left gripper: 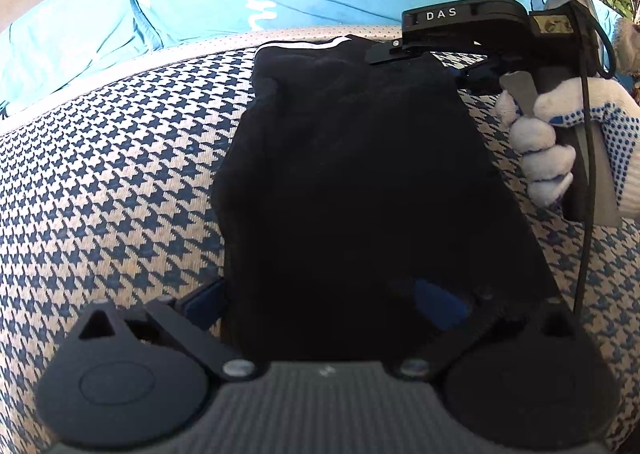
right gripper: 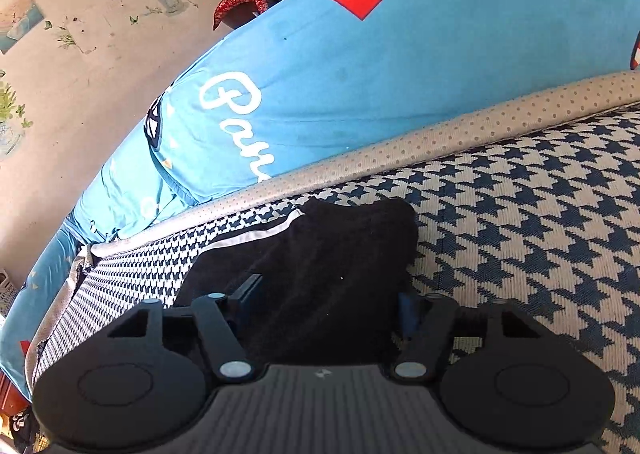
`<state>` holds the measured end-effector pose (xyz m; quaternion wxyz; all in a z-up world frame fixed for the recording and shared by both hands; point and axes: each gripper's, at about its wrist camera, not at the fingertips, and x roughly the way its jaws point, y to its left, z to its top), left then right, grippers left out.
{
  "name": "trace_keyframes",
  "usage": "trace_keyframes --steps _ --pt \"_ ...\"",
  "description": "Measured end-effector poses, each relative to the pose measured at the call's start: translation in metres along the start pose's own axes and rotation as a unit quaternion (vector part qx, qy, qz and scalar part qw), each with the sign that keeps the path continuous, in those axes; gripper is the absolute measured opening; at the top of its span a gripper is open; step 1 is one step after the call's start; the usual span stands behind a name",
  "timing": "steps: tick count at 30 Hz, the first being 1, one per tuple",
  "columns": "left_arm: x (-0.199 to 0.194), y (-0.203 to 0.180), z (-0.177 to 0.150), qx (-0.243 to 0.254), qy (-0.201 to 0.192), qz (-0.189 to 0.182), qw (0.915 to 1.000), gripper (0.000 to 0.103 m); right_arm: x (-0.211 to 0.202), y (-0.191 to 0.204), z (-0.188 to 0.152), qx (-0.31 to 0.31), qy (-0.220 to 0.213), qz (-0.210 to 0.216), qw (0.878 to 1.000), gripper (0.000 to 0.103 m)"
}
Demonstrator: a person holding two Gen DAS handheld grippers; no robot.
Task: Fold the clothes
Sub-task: 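Grasp the shirt strip's end with the right gripper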
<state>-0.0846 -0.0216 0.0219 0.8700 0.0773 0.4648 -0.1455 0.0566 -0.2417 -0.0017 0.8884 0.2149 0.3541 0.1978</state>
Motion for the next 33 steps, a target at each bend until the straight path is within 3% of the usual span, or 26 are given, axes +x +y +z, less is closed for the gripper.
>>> trace_keyframes --steps 2,4,5,14,19,20,21,22,23,33 --pt "0.002 0.000 0.000 -0.001 0.001 0.000 1.0000 0.103 0.002 -0.002 0.000 0.009 0.000 0.011 1.000 0.056" --pt "0.003 0.000 0.000 -0.002 0.003 0.000 1.0000 0.103 0.004 -0.005 0.000 0.021 0.003 0.022 1.000 0.045" --pt "0.004 0.000 0.000 -0.003 0.004 0.000 1.0000 0.103 0.004 -0.007 0.000 0.029 0.003 0.026 0.999 0.044" --pt "0.008 -0.006 0.001 0.003 0.002 0.005 1.0000 0.103 0.005 -0.012 -0.001 0.064 -0.006 0.042 0.997 0.047" --pt "0.014 -0.011 0.002 0.004 0.001 0.006 1.0000 0.103 0.006 -0.006 -0.002 0.045 -0.005 0.033 0.998 0.050" --pt "0.015 -0.012 0.002 0.005 0.000 0.007 1.0000 0.103 0.007 -0.003 -0.002 0.036 -0.004 0.027 0.999 0.049" --pt "0.015 -0.012 0.002 0.006 -0.001 0.007 1.0000 0.103 0.008 0.001 -0.002 0.026 -0.003 0.022 0.999 0.040" --pt "0.015 -0.012 0.003 0.006 -0.002 0.008 0.9999 0.103 0.009 0.003 -0.002 0.022 0.001 0.016 1.000 0.023" --pt "0.016 -0.013 0.003 0.007 -0.002 0.009 0.9999 0.103 0.011 0.004 -0.003 0.021 0.004 0.011 1.000 0.020" --pt "0.015 -0.022 0.008 0.016 -0.015 0.003 0.9997 0.103 -0.007 0.023 0.002 -0.002 -0.024 -0.028 0.999 0.013"
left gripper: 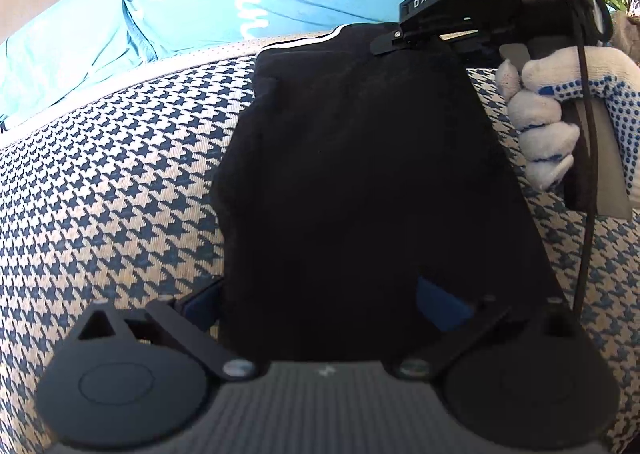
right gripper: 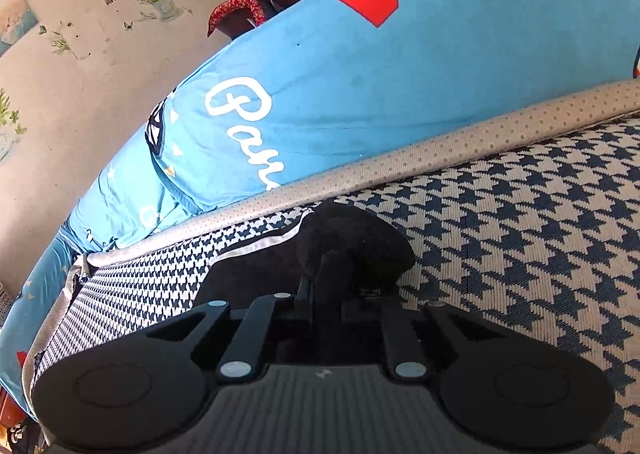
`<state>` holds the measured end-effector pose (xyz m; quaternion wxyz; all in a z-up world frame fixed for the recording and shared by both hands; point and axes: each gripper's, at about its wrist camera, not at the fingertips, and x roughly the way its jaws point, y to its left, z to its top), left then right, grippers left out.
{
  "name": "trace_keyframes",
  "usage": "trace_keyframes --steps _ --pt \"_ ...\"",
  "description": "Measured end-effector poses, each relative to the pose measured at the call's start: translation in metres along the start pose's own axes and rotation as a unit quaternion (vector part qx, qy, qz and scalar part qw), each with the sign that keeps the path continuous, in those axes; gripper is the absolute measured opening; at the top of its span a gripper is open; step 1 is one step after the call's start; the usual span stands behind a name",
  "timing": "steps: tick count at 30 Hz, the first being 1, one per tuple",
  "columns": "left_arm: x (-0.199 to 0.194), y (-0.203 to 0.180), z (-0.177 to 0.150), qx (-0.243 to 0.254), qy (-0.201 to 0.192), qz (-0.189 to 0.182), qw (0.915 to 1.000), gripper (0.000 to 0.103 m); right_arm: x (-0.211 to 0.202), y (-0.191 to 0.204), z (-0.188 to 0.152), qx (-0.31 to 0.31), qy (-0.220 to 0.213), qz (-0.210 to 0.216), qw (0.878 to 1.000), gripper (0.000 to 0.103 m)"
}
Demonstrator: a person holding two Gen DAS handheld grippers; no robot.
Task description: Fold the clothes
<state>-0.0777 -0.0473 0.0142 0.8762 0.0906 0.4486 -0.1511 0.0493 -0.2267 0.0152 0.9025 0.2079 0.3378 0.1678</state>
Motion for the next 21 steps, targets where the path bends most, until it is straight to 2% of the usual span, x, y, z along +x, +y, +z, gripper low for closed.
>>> trace_keyframes --steps 4,10,16,21 --pt "-0.005 -0.006 0.002 0.012 -0.014 -0.012 0.9998 0.103 -0.021 0.000 0.006 -0.004 -0.029 -0.029 0.999 0.013" --pt "-0.011 -0.013 0.005 0.023 -0.029 -0.038 0.9986 0.103 -0.061 -0.019 0.015 0.010 -0.075 -0.105 0.992 0.011" --pt "-0.016 -0.015 0.010 0.024 -0.049 -0.047 0.9974 0.103 -0.106 -0.048 0.014 0.029 -0.114 -0.188 0.975 0.011" --pt "-0.021 -0.010 0.007 0.024 -0.057 -0.053 0.9967 0.103 -0.142 -0.090 0.015 0.068 -0.146 -0.254 0.954 0.011"
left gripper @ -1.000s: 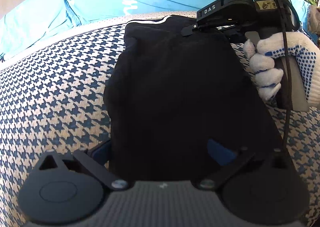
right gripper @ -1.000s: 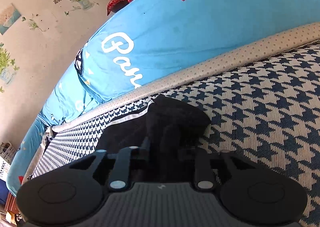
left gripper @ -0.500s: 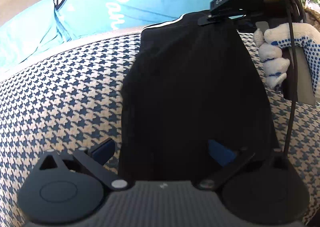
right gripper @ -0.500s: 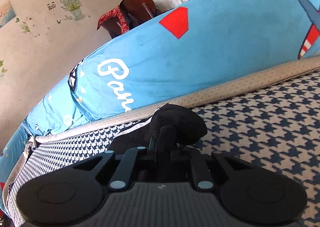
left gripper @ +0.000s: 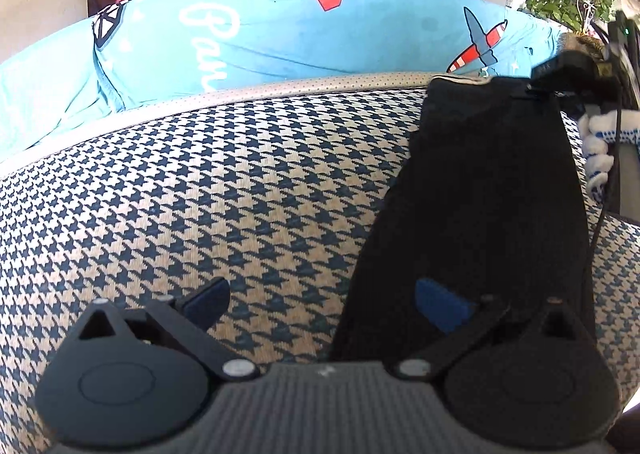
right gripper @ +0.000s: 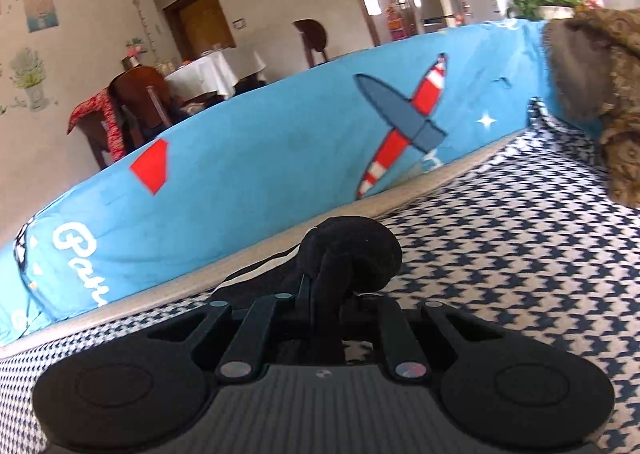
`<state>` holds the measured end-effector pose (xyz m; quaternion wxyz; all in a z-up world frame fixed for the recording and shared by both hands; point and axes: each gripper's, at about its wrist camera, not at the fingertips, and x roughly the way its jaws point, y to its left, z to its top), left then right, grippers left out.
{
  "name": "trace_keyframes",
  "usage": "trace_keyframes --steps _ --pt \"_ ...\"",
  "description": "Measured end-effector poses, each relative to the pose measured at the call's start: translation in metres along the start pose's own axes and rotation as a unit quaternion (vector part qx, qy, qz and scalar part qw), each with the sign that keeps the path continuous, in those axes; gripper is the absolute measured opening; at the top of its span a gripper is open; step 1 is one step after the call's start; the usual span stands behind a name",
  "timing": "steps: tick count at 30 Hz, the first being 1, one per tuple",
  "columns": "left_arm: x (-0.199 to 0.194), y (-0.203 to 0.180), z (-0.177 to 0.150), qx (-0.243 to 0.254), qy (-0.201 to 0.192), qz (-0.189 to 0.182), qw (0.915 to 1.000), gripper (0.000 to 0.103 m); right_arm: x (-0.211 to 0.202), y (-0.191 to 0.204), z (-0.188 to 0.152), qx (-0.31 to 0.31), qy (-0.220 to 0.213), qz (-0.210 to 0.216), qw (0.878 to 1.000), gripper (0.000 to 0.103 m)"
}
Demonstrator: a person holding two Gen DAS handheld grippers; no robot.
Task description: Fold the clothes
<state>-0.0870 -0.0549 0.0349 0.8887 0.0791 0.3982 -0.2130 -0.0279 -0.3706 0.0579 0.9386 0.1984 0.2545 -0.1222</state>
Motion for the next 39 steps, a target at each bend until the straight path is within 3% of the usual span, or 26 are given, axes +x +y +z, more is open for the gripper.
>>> trace_keyframes --steps 5,8,10,13,17,29,31,39 --pt "-0.006 0.000 -0.007 0.009 0.005 0.013 0.9999 0.103 0.004 -0.036 -0.001 0.023 0.028 -0.038 0.999 0.020" --pt "-0.002 0.000 -0.011 0.014 0.006 0.019 0.9997 0.103 -0.006 -0.040 0.000 0.019 0.022 -0.047 0.998 0.030" --pt "0.000 -0.001 -0.013 0.016 0.007 0.023 0.9996 0.103 -0.017 -0.041 0.002 0.020 0.009 -0.052 0.998 0.043" --pt "0.001 -0.001 -0.018 0.018 0.010 0.023 0.9995 0.103 -0.034 -0.045 0.004 0.035 -0.003 -0.044 0.998 0.052" --pt "0.001 -0.002 -0.025 0.024 0.014 0.024 0.9993 0.103 -0.050 -0.047 -0.002 0.055 0.016 -0.019 0.998 0.055" --pt "-0.005 -0.011 -0.042 0.041 0.022 0.029 0.9985 0.103 -0.094 -0.020 -0.043 0.037 0.062 0.025 0.997 0.057" --pt "-0.007 -0.012 -0.044 0.040 0.022 0.028 0.9986 0.103 -0.100 -0.017 -0.051 0.036 0.066 0.029 0.997 0.062" --pt "-0.017 -0.014 -0.055 0.021 0.027 0.024 0.9991 0.103 -0.123 -0.002 -0.084 0.037 0.090 0.053 0.994 0.063"
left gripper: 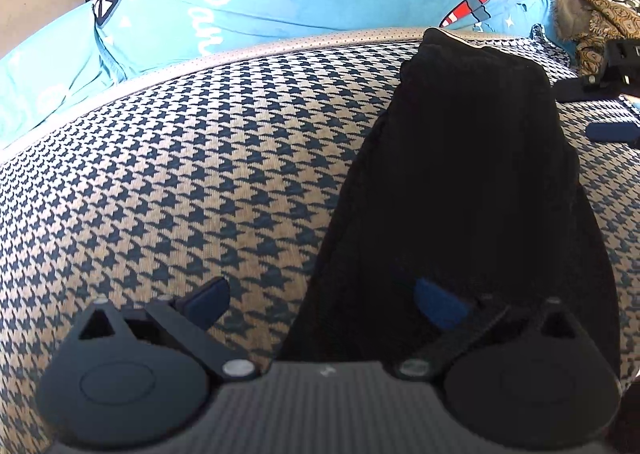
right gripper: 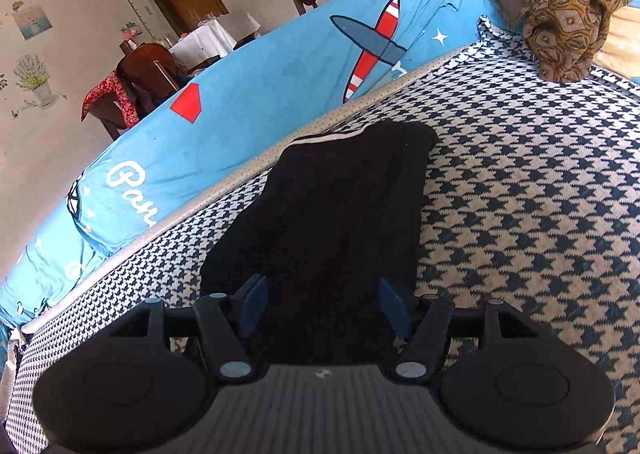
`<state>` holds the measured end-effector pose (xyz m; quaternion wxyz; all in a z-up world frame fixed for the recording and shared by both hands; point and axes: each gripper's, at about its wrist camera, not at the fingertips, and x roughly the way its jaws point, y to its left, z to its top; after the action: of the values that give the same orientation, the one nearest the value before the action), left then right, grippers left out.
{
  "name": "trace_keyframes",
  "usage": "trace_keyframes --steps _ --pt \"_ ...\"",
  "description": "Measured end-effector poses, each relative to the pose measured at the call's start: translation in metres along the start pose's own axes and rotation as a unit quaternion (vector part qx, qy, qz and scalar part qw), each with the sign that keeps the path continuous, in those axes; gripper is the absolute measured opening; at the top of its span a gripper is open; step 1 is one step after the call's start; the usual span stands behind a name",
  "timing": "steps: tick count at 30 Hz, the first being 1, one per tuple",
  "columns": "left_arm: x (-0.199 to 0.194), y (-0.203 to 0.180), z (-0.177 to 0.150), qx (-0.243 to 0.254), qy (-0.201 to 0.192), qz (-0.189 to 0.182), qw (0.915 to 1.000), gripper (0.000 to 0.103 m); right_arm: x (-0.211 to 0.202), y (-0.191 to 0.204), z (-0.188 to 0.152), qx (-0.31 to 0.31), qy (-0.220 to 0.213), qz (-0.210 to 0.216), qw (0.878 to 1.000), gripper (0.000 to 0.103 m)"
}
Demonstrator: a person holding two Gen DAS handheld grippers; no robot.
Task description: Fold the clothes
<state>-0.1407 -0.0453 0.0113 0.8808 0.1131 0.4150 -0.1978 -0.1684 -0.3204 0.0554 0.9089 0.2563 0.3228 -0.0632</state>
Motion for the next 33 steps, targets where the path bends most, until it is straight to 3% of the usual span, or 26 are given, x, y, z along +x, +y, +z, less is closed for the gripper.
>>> trace_keyframes --steps 16,27,33 --pt "-0.017 0.002 -0.023 -0.029 0.004 -0.008 0.9995 0.103 -0.027 0.009 -0.076 -0.011 0.051 0.021 0.998 0.063" --pt "-0.026 0.004 -0.033 -0.031 0.008 -0.014 0.9994 0.103 -0.042 0.009 -0.102 -0.021 0.064 0.018 0.998 0.064" --pt "-0.033 0.007 -0.040 -0.030 0.010 -0.020 0.9993 0.103 -0.055 0.009 -0.118 -0.025 0.079 0.036 0.996 0.064"
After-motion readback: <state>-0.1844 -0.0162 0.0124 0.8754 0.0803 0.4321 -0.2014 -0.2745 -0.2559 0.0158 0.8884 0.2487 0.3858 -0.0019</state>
